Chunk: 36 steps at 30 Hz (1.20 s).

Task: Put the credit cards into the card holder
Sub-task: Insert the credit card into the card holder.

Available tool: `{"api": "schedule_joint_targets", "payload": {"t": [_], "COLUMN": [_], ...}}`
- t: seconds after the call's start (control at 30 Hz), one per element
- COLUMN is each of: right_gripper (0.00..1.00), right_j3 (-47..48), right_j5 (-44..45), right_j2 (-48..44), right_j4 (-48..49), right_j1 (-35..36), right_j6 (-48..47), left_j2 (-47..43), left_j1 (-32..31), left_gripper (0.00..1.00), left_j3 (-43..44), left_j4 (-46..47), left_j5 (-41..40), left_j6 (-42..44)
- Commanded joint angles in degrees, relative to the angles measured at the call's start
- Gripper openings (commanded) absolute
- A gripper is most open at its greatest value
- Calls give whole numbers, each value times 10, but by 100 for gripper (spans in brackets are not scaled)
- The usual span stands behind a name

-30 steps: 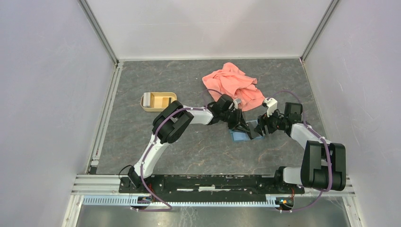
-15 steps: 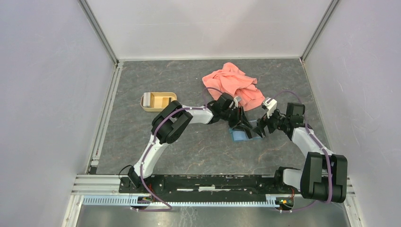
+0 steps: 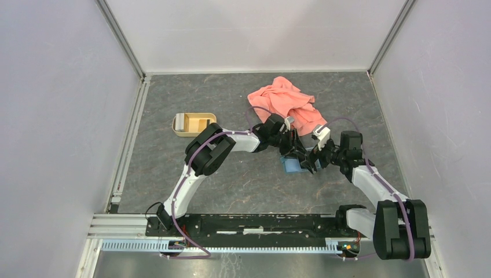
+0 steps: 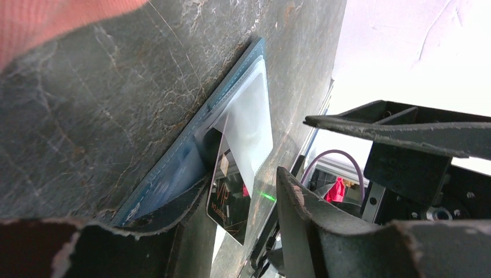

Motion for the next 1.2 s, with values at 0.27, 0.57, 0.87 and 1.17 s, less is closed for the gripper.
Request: {"api": "schedule_joint_targets", "payload": {"t": [0.27,0.57,0.87,1.17], "right_gripper": [98,98,98,98], "right_j3": [-8,-13,-9,0], "right_j5": [133,148,199,251], "right_j2": [-6,13,44,44], "right_j4": [84,88,87,72], "right_j1": [74,100,127,130], "right_j6": [109,114,118,114], "left_j2": [2,1,0,-9], "left_j1": [10,8,6,7], "left_gripper": [49,49,49,49], "left_j3": [-28,-40,-47,-55], "left_j4": [-34,-17,-11,-7], "left_j5": [-59,-60,-61,-60], "left_j6": [7,-2,-5,-4]}}
